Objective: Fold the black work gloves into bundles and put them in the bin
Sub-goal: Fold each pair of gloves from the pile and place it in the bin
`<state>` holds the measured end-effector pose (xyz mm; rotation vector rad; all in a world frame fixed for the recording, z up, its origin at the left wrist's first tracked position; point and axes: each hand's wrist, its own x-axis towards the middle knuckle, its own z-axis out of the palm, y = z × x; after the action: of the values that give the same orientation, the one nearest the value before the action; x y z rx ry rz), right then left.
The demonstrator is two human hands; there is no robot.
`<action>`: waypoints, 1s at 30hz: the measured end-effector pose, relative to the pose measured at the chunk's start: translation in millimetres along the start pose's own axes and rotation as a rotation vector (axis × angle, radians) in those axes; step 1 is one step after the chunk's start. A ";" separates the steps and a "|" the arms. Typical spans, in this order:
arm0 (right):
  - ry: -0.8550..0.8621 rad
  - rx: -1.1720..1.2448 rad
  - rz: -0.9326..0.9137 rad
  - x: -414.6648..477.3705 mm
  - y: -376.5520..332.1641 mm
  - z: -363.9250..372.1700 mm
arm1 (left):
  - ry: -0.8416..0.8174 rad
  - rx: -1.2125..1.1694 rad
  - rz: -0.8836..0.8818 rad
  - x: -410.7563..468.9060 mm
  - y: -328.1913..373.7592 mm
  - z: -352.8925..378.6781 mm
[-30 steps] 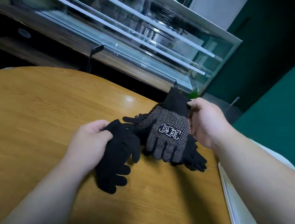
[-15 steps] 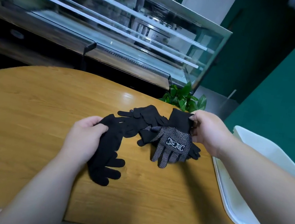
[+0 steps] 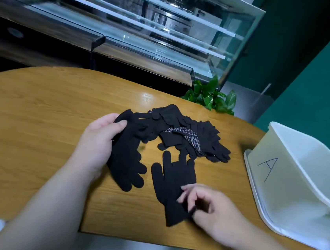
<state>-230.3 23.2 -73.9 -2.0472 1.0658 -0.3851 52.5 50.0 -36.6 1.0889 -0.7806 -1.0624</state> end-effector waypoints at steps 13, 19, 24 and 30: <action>0.265 -0.154 -0.279 -25.8 33.1 24.8 | -0.029 -0.003 0.065 -4.8 -10.6 16.9; 0.354 -0.105 -0.340 -32.0 33.3 21.6 | -0.028 -0.002 0.054 -5.5 -12.6 19.6; 0.330 0.044 -0.333 -34.5 30.6 18.9 | -0.037 0.039 0.026 -5.5 -13.4 21.7; 0.317 -0.037 -0.443 -35.2 24.6 4.5 | -0.048 0.038 0.004 -5.9 -13.3 22.9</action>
<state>-262.7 45.0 -92.4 -2.3015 0.7891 -0.9467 26.1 47.2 -42.4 1.0965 -0.8439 -1.0776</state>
